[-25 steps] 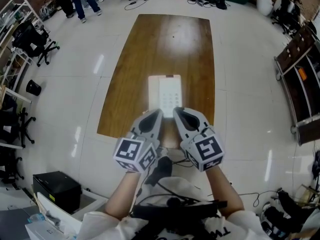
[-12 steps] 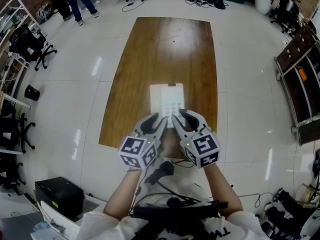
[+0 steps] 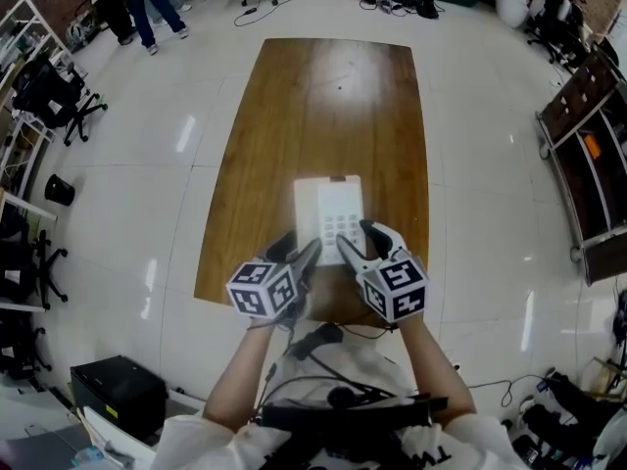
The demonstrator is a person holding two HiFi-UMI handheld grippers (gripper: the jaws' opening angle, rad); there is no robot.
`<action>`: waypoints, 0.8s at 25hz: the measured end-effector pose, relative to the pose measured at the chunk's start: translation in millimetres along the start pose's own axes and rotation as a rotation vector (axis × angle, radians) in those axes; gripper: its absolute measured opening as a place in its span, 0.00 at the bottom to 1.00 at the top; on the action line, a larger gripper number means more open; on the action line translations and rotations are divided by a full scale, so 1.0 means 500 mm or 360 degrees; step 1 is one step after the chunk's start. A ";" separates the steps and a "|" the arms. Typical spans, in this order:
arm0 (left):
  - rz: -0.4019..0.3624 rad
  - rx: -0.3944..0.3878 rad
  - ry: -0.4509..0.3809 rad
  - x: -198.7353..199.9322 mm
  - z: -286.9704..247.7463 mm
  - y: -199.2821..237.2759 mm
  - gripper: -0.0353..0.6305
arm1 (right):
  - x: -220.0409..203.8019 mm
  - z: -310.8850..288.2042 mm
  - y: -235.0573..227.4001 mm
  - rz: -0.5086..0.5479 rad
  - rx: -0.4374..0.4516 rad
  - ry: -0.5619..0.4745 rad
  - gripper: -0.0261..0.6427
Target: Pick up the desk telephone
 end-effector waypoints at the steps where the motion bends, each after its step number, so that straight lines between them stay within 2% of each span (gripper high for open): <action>1: 0.0012 0.0006 0.0011 -0.004 -0.004 0.010 0.44 | -0.007 -0.006 -0.005 -0.0005 -0.0009 0.0017 0.37; 4: 0.0047 0.0004 0.0060 -0.019 -0.022 0.032 0.45 | -0.035 -0.025 -0.021 -0.0025 -0.0031 0.0086 0.39; 5: 0.0063 -0.0003 0.0084 -0.026 -0.029 0.037 0.51 | -0.045 -0.032 -0.027 -0.0037 -0.0036 0.0112 0.44; 8: 0.0085 -0.0013 0.0160 -0.049 -0.047 0.049 0.53 | -0.071 -0.047 -0.045 -0.0085 -0.0062 0.0168 0.45; 10: 0.0083 -0.0011 0.0201 -0.063 -0.057 0.055 0.53 | -0.087 -0.055 -0.059 -0.0140 -0.0082 0.0191 0.45; 13: 0.0117 -0.0014 0.0255 -0.080 -0.070 0.066 0.60 | -0.111 -0.067 -0.079 -0.0251 -0.0114 0.0228 0.50; 20: 0.0114 -0.0019 0.0359 -0.113 -0.097 0.085 0.60 | -0.167 -0.102 -0.112 -0.0400 -0.0129 0.0348 0.55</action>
Point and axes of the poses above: the fingertips, and each gripper's own axes: z backward along the fingers, y to its left, x out of its top, the point moved 1 cm from there along z, backward along the fingers, and after that the axes turned 8 degrees about -y, right-handed, at the moved point
